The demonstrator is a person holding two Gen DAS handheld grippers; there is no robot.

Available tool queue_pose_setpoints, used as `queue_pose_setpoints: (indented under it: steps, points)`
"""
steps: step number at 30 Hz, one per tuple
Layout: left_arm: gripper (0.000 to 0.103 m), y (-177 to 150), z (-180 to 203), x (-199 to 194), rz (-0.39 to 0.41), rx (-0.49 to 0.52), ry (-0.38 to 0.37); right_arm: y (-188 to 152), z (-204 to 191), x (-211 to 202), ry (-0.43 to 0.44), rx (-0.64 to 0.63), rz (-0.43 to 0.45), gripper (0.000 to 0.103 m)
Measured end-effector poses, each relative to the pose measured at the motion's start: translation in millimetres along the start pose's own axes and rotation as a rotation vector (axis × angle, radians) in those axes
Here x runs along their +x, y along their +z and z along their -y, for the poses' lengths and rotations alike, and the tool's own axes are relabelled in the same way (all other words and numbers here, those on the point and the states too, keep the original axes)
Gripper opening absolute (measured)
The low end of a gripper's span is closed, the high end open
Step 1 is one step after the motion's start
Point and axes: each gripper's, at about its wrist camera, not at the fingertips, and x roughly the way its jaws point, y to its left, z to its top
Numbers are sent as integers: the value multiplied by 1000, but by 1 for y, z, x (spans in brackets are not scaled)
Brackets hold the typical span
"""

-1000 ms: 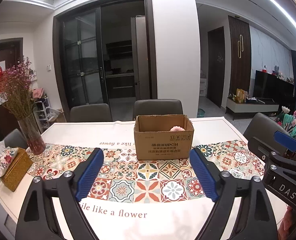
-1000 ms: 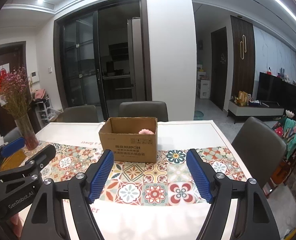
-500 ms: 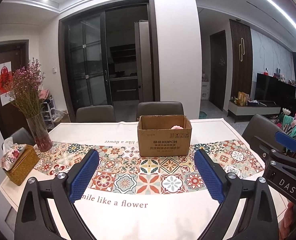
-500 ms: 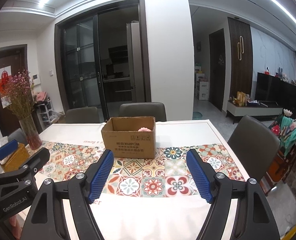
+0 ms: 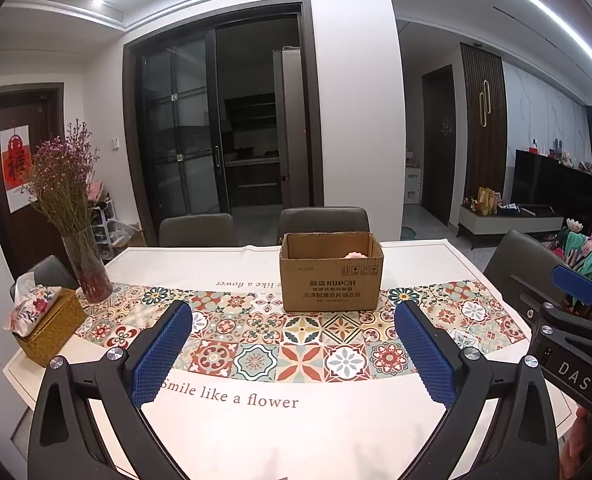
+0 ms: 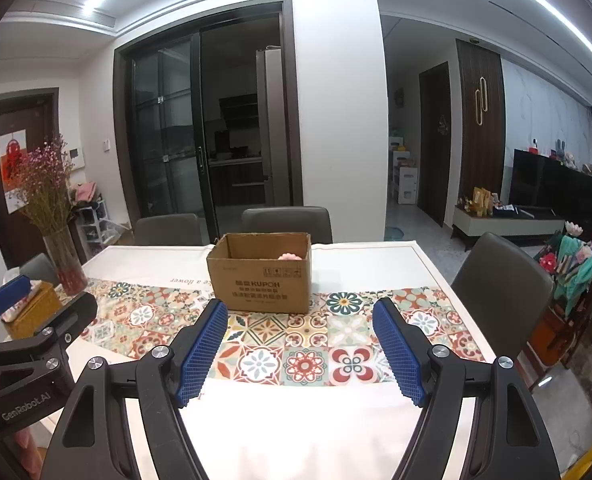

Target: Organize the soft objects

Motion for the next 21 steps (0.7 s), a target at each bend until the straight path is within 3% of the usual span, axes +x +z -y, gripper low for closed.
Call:
queue_pose_setpoints:
  steps: [21]
  points:
    - [103, -3, -1, -5, -1, -1, -3, -2, -1, -6, -5, 1, -2, 76]
